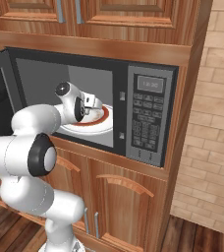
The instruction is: Pick the marshmallow from the counter and place it in the microwave. Then turn on the microwave.
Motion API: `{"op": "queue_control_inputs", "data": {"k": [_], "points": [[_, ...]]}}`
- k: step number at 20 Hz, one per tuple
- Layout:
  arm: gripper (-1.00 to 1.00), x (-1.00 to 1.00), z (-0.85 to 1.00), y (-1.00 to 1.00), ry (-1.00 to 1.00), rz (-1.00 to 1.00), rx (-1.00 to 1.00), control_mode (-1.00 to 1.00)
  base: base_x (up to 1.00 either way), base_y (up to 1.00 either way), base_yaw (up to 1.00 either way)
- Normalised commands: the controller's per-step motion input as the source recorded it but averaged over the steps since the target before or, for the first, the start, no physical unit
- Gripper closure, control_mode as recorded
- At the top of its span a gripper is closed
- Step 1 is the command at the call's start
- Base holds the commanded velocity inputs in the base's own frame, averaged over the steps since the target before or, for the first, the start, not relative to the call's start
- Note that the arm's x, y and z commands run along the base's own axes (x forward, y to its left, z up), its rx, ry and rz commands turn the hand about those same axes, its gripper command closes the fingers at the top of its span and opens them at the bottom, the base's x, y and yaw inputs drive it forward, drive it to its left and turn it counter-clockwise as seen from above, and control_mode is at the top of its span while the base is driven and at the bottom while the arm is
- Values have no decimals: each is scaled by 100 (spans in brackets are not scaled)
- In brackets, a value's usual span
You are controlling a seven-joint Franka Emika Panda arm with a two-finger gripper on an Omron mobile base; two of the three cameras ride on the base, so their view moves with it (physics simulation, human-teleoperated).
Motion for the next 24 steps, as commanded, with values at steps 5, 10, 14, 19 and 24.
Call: {"op": "queue_control_inputs", "data": {"k": [5, 10, 14, 19, 24], "points": [[100, 2, -18, 0, 2, 0, 0, -100, 0, 0, 0], [100, 1, -22, 0, 4, 0, 0, -100, 0, 0, 0], [100, 0, -22, 0, 3, 0, 0, -100, 0, 0, 0], [100, 0, -22, 0, 3, 0, 0, -100, 0, 0, 0], [100, 0, -26, 0, 0, -1, 0, -100, 0, 0, 0]]}}
